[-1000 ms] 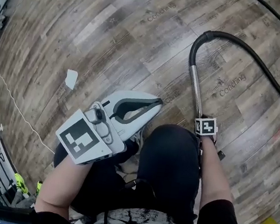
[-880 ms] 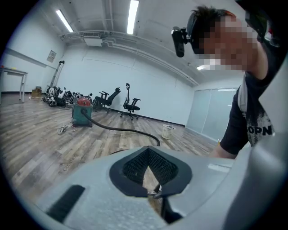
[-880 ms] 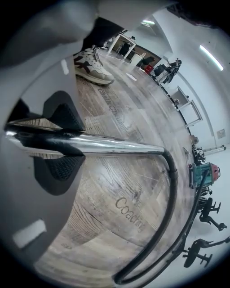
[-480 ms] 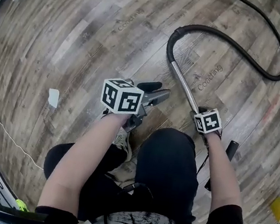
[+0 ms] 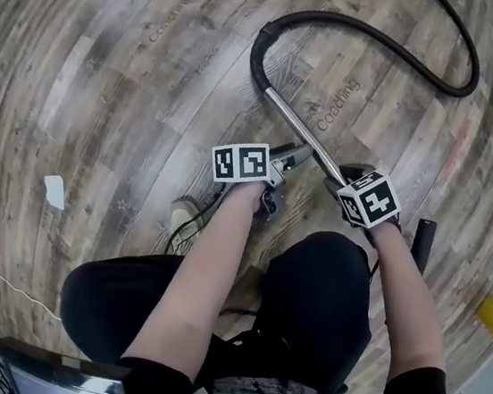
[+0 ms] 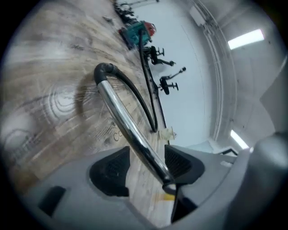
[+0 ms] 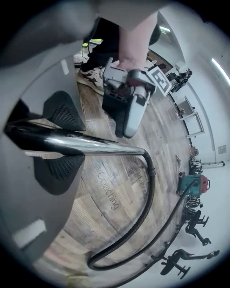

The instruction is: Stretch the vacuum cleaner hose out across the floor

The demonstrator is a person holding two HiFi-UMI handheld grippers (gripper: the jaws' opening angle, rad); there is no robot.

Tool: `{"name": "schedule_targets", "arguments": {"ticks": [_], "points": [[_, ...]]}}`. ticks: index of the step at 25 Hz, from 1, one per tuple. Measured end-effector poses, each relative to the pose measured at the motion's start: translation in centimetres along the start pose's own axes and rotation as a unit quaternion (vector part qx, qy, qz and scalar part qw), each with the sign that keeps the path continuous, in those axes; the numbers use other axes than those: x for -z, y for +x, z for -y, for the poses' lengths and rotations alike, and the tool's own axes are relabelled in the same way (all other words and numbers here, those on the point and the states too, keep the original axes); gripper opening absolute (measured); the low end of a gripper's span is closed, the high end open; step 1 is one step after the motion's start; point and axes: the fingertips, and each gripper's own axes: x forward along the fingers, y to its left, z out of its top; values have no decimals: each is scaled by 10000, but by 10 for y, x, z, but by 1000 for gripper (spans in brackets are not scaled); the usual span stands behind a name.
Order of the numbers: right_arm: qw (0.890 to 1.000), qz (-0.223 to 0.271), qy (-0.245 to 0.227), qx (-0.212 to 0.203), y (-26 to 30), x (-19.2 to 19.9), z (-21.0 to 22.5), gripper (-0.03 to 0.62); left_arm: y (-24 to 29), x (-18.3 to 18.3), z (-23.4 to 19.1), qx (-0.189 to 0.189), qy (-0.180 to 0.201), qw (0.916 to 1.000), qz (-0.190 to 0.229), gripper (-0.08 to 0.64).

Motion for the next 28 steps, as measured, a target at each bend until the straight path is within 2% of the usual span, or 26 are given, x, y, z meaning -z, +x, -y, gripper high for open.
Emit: {"name": "schedule_targets", "arguments": {"ticks": [2,4,10,11,13,15,17,18,21,23,25,28], "points": [[10000,-6,-41,-66,-7,-1,-6,179,12,-8,0,382,-756,9953,468,254],[9999,-40,-107,-108,-12,0,-12,181,21,-10,0,658,-1180,9879,762,279],[9974,-24,-619,-380,-20,3,-37,184,23,-40,-10,1037,-1583,9683,1629,266],[9967,-3,-696,-426,-22,3,-40,184,19,-48,-11,1123,-1665,9619,1856,242],[9954,25,-832,-464,-25,0,-44,184,8,-63,-10,1432,-1876,9441,2301,139],[9943,0,-986,-406,-25,-2,-43,184,0,-76,5,1899,-2012,9265,2551,109],[9934,-38,-1087,-357,-24,-3,-42,186,-5,-84,23,2220,-2005,9164,2661,86],[9933,-32,-1104,-347,-23,-3,-41,186,-6,-87,31,2290,-1920,9161,2675,83],[9935,103,-1082,-332,-25,-9,-40,189,-11,-95,51,2333,-1607,9227,2616,83],[9940,165,-1023,-339,-26,-16,-41,192,-15,-101,62,2368,-1512,9228,2635,84],[9946,93,-991,-291,-22,-21,-41,223,-18,-105,72,2399,-1382,9242,2633,84],[9953,-132,-948,-165,-12,-21,-38,227,-16,-106,79,2167,-876,9380,2562,84]]}}
